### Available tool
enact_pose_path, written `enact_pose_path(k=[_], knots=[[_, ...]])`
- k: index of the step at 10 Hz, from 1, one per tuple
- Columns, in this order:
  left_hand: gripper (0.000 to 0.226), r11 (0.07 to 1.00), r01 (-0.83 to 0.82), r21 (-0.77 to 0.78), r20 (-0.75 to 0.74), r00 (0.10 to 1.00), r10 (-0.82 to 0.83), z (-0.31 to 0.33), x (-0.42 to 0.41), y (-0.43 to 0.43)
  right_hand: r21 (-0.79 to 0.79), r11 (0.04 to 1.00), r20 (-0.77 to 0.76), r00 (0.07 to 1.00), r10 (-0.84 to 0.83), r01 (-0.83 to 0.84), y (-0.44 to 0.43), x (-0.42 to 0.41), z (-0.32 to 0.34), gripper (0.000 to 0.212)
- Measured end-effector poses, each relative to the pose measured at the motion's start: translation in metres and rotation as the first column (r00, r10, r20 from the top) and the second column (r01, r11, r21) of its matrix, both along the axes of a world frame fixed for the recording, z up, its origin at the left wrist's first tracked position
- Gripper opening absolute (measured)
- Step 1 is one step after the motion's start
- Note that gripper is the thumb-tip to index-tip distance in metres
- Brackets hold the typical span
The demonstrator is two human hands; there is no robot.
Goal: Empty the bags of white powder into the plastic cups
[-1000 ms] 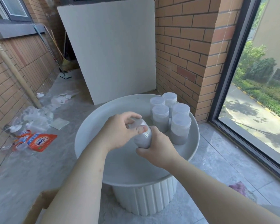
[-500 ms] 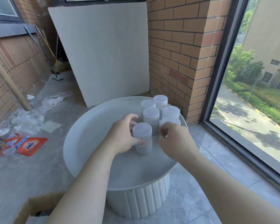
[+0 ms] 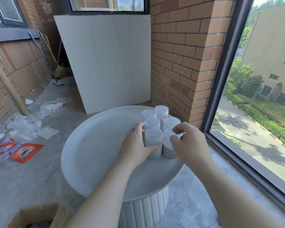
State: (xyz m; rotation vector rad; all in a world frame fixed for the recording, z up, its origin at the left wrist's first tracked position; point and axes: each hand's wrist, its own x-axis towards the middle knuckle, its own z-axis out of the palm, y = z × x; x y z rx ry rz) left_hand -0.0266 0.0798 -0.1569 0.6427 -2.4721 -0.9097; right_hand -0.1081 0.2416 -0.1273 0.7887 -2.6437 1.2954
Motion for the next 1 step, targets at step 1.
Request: enact_pose_path(k=[1], knots=[[0.083, 0.993, -0.072, -0.092, 0.036, 0.996, 0.076, 0.0161, 0.0304, -0.0218, -0.209, 0.977, -0.032, 0.998, -0.047, 0.039, 0.0097, -0.0092, 0.0304, 0.016]])
